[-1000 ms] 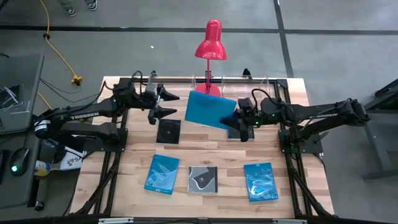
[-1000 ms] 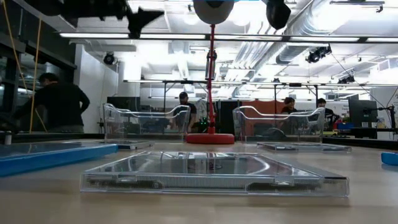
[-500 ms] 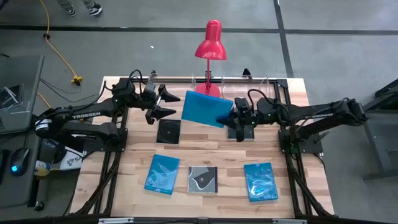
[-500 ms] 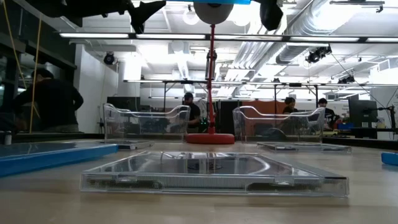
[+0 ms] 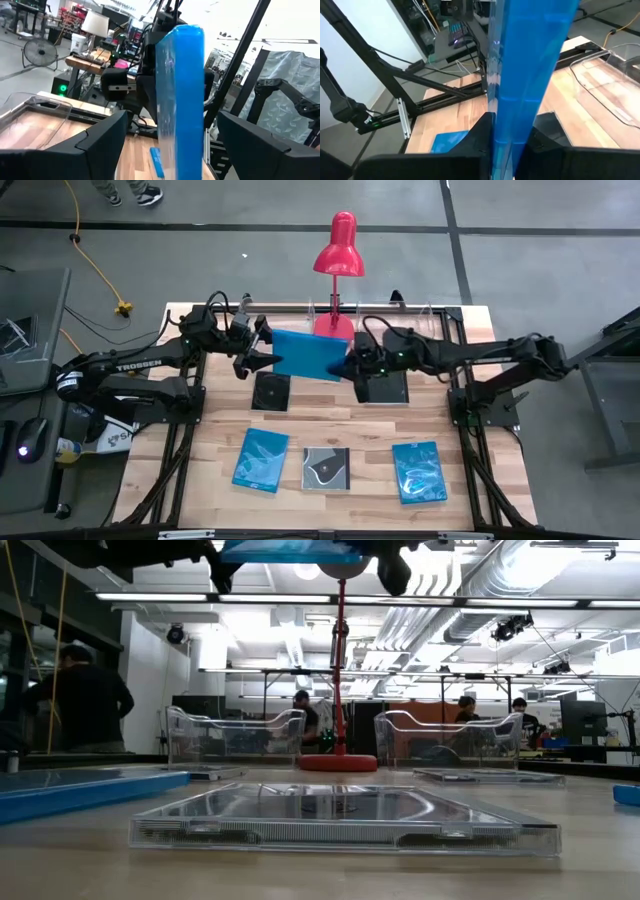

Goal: Pick & place jewel cases by type
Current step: Put the top blue cd case into the left transparent bin

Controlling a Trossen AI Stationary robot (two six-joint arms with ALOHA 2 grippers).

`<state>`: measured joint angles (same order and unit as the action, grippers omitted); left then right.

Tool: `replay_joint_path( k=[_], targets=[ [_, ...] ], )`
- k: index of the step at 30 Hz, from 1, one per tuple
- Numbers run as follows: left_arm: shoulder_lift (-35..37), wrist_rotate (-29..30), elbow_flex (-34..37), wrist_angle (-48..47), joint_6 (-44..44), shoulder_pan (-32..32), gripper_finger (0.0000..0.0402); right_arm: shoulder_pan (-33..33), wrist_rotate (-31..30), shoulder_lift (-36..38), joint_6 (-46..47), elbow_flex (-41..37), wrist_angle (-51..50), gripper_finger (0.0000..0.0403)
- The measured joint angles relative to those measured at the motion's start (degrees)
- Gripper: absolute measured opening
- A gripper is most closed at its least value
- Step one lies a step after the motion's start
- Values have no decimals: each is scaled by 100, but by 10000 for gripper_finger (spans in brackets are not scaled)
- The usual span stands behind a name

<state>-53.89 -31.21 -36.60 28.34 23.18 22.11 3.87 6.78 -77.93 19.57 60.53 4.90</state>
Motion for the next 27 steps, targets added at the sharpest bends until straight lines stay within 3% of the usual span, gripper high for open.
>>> replay_joint_path(
  k=[7, 27],
  targets=[
    [0, -226, 0, -205, -46, -2, 275, 98, 30, -193, -37, 224, -16, 26],
    [0, 9, 2, -474, -501, 0, 55, 136, 14, -188, -32, 247, -343, 22]
  ],
)
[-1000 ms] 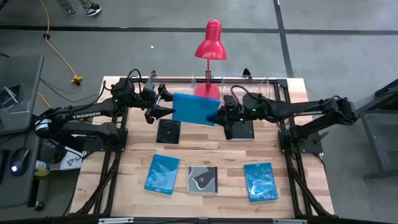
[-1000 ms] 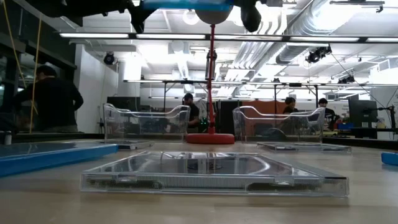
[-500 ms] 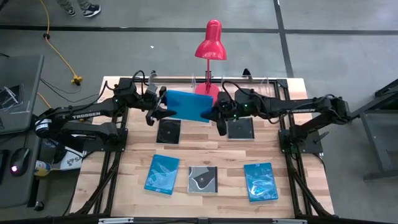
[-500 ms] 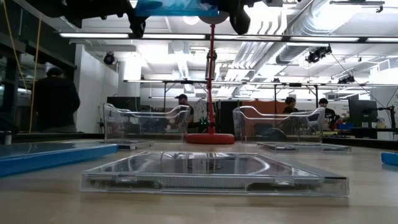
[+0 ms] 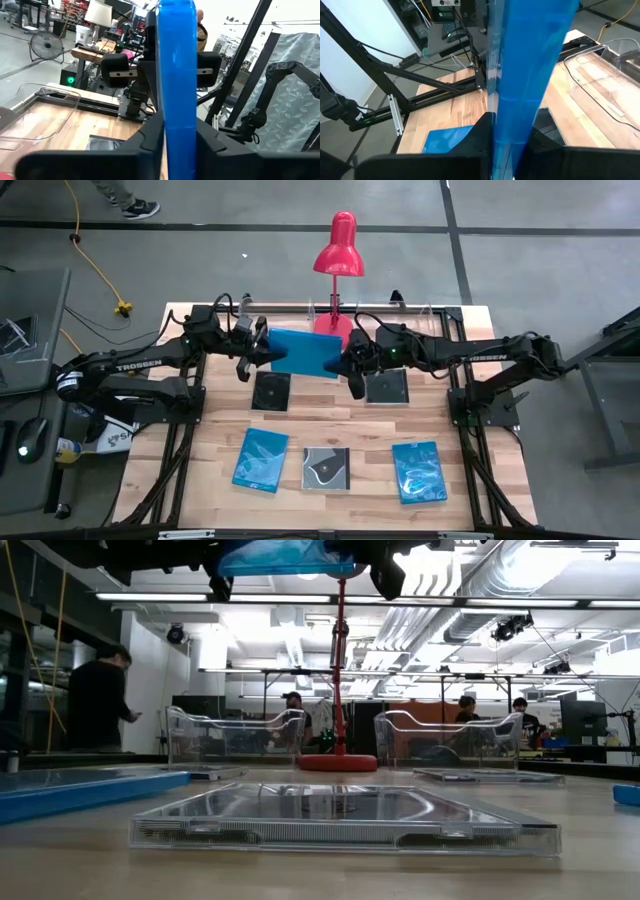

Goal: Pick & place jewel cases by type
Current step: Put the top blue cd case into the left transparent bin

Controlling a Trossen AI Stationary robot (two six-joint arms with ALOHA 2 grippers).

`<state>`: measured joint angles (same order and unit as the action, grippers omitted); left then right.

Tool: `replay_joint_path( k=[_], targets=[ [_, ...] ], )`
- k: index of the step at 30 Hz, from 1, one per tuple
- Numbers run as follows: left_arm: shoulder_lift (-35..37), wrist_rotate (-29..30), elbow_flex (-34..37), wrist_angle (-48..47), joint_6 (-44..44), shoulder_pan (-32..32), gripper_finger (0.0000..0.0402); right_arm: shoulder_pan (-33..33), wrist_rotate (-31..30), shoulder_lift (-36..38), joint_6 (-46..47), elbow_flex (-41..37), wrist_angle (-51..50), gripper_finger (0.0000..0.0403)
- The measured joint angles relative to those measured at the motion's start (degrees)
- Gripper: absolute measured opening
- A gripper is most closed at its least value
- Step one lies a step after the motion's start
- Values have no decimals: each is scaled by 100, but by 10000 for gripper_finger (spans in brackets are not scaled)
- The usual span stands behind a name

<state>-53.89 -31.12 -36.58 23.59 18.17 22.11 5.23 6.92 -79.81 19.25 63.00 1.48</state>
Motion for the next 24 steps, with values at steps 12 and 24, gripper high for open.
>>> replay_joint_path(
  k=[12, 24],
  targets=[
    [0, 82, 0, -20, -214, 0, 31, -2, -98, 2, -22, -2, -7, 26],
    [0, 68, 0, -20, -362, 0, 18, 0, -324, 237, 43, -7, -8, 96]
  ],
)
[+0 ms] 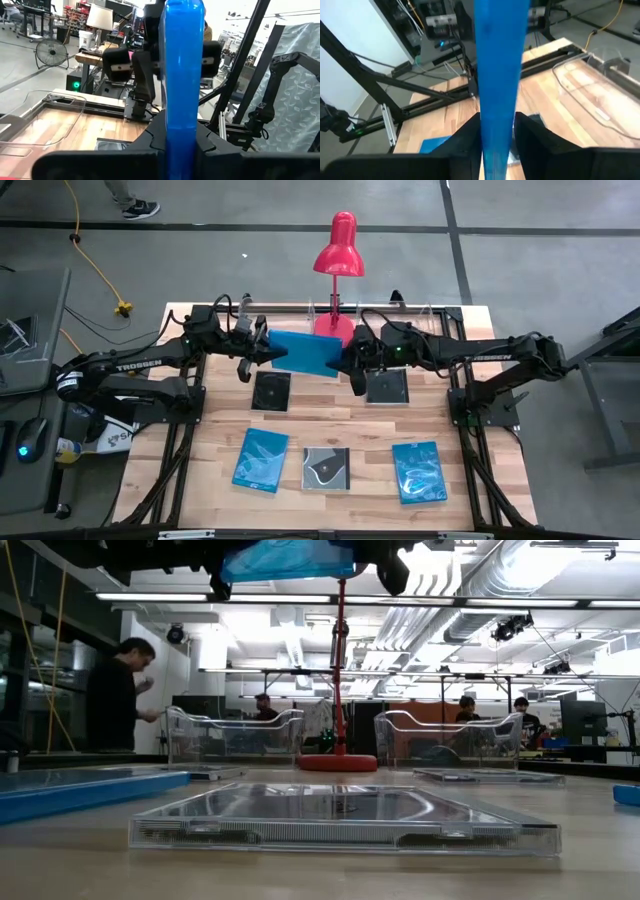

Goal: Pick & place jewel cases by type
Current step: Put the top blue cd case into the left transparent bin

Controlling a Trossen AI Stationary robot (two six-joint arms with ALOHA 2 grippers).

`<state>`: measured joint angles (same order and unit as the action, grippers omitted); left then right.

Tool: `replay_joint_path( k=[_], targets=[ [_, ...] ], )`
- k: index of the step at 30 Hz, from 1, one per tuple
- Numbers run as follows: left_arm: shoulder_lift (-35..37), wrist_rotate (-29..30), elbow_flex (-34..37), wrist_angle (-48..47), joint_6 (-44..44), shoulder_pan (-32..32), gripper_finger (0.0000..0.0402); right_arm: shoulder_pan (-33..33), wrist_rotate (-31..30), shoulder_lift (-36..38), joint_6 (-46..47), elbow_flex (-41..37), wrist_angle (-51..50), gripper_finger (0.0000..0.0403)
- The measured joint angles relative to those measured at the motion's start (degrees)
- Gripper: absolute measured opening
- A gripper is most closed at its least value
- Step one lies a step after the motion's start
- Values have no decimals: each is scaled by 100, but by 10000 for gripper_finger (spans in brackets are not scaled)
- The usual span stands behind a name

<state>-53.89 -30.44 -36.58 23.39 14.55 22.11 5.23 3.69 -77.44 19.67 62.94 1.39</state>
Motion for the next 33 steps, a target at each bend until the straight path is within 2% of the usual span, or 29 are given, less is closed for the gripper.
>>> replay_joint_path(
  k=[6, 16, 24, 29, 33],
  targets=[
    [4, 129, 0, -87, -105, 0, 13, 0, -240, 638, -21, 0, -38, 102],
    [0, 88, 0, 76, -791, 0, 15, 2, -1160, 1832, -210, 0, -180, 103],
    [0, -82, 0, 1014, -1134, -2, 15, 2, -1731, 2093, -185, 0, -934, 104],
    [0, 133, -34, 2160, -1108, -2, 15, 2, -1751, 1995, -165, 0, -1203, 104],
    [0, 411, -385, 2672, -1128, 0, 15, 0, -1749, 1887, -156, 0, -1310, 104]
  ],
)
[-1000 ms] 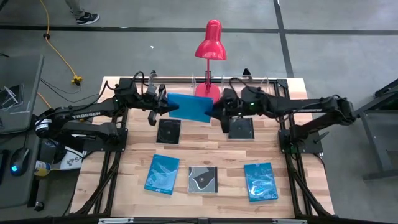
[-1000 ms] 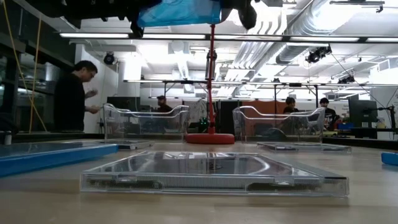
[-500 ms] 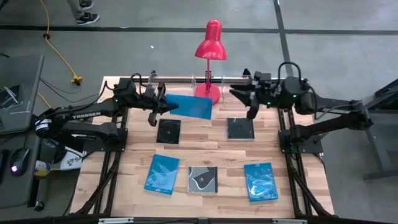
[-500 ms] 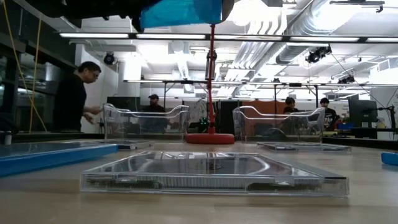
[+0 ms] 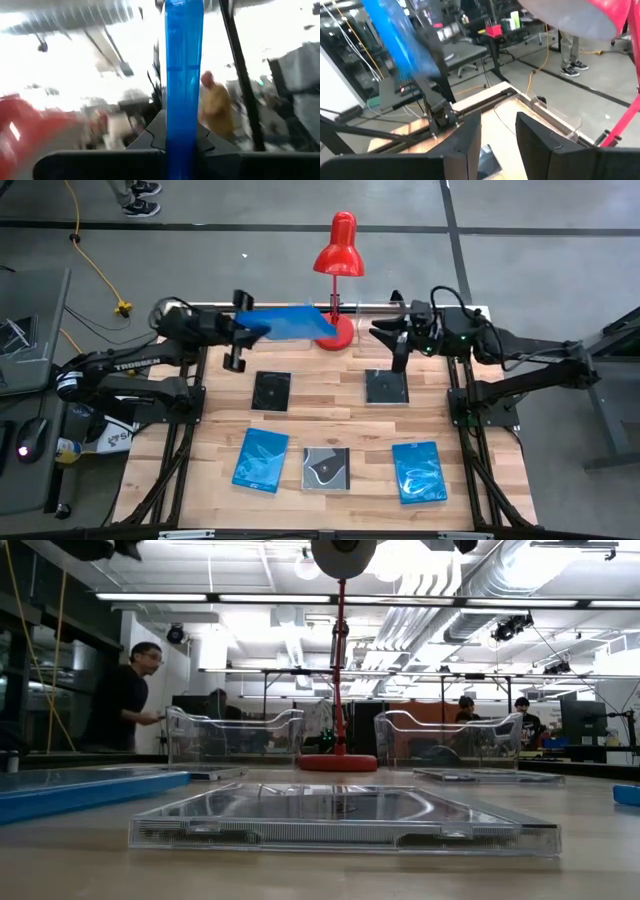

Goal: Pick & place jewel cases by type
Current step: Put the top blue cd case into the left transparent bin

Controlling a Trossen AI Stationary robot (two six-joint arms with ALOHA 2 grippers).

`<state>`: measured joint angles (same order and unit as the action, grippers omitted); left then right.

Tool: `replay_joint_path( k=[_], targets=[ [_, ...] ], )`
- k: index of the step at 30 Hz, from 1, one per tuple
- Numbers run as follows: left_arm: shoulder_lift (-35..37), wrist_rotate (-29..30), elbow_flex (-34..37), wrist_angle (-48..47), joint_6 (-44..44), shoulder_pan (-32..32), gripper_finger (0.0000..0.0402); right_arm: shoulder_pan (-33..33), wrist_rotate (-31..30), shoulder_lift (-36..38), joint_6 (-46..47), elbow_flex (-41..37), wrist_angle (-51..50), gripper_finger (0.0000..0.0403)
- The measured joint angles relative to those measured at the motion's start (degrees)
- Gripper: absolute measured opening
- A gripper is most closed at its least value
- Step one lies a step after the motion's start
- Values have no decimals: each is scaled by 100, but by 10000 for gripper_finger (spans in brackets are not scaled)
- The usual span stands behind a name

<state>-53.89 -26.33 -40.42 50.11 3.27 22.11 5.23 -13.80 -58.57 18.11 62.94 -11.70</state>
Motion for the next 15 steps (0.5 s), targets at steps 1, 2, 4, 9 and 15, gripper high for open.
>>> replay_joint_path(
  k=[1, 2, 4, 9, 15],
  targets=[
    [1, 66, -141, 62, -10, 0, 15, 2, -2, -32, 0, 0, 0, 104],
    [2, 136, -287, 96, -43, 0, 16, 2, -2, -67, 0, 0, 0, 104],
    [2, 213, -616, 86, -167, 0, 16, 2, -2, -131, 2, -1, -2, 104],
    [2, 624, -1475, 89, -482, 0, 16, 2, 0, -266, 2, 0, -7, 104],
    [2, 1559, -2512, 93, -1006, 0, 16, 0, 2, -412, 2, 0, -11, 104]
  ],
)
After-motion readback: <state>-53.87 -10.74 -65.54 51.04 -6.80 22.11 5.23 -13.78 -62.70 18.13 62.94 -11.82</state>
